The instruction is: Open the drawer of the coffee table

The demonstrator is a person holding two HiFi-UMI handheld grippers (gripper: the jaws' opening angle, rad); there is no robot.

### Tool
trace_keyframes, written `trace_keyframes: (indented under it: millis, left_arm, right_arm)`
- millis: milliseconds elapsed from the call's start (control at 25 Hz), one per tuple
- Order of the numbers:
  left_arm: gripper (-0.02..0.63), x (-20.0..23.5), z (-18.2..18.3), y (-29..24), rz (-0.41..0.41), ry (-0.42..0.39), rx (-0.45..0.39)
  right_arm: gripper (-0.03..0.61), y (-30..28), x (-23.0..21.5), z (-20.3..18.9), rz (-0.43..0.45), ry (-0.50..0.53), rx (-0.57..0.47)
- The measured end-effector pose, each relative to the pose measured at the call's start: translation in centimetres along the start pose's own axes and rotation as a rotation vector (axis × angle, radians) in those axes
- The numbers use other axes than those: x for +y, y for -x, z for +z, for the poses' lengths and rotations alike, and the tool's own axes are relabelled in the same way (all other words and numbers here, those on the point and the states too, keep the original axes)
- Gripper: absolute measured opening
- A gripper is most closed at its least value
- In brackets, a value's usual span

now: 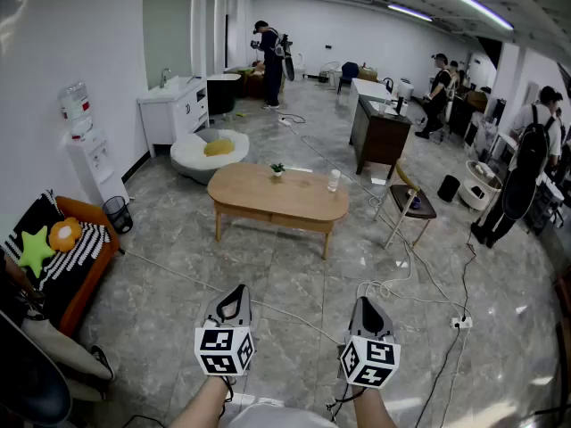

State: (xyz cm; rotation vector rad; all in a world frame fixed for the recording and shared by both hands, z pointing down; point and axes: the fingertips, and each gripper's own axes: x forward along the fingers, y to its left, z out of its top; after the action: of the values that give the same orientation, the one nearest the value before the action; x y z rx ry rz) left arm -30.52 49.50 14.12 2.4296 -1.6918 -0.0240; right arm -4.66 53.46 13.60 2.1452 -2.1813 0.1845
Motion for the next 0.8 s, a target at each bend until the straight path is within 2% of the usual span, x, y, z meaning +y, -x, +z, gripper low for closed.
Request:
trace_keyframes:
  millis: [320, 560, 800]
  left_arm:
    - [-0.009, -0.7, -0.4, -0.5, -0.005, -0.002, 0.005]
    - [-0.009, -1.3, -0.7, -0.9, -0.018, -0.007, 0.016]
    - [-0.009, -1.5, -0.9, -1.3, -0.026, -0.008, 0.022]
  right_arm:
    - [0.000, 0.1, -0.5, -0.4, 0.002, 0.004, 0.001]
    - [0.002, 0.0, -1.1, -0.6, 0.008, -0.053, -0.007]
    - [0.002, 0.0, -1.7, -0.6, -0.014, -0.035, -0.003]
